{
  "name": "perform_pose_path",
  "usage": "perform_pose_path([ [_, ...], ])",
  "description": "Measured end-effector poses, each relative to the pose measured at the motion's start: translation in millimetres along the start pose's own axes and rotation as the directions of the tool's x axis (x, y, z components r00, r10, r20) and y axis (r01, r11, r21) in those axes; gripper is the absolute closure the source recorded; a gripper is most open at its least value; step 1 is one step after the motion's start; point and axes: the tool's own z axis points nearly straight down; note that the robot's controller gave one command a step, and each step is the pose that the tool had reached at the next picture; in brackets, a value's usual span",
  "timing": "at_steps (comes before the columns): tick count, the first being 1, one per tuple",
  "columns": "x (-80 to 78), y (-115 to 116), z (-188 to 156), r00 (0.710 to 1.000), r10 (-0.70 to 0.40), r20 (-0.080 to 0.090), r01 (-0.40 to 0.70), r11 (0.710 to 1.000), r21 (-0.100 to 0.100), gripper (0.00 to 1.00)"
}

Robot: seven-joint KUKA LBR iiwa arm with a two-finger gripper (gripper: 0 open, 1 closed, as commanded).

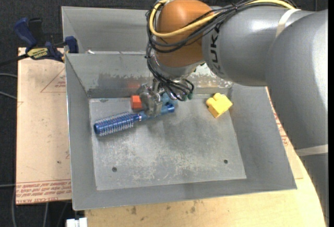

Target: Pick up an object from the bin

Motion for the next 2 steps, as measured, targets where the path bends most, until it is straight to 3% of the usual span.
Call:
perform_pose_path([
  [1, 68.7, 83, -24, 0.999, 0.037, -0.003, -0.037, 0.999, -0.002, 1.00],
  [2, 42.5, 99, -16, 0.971, 0.238, 0.003, -0.238, 0.971, 0.000, 1.00],
])
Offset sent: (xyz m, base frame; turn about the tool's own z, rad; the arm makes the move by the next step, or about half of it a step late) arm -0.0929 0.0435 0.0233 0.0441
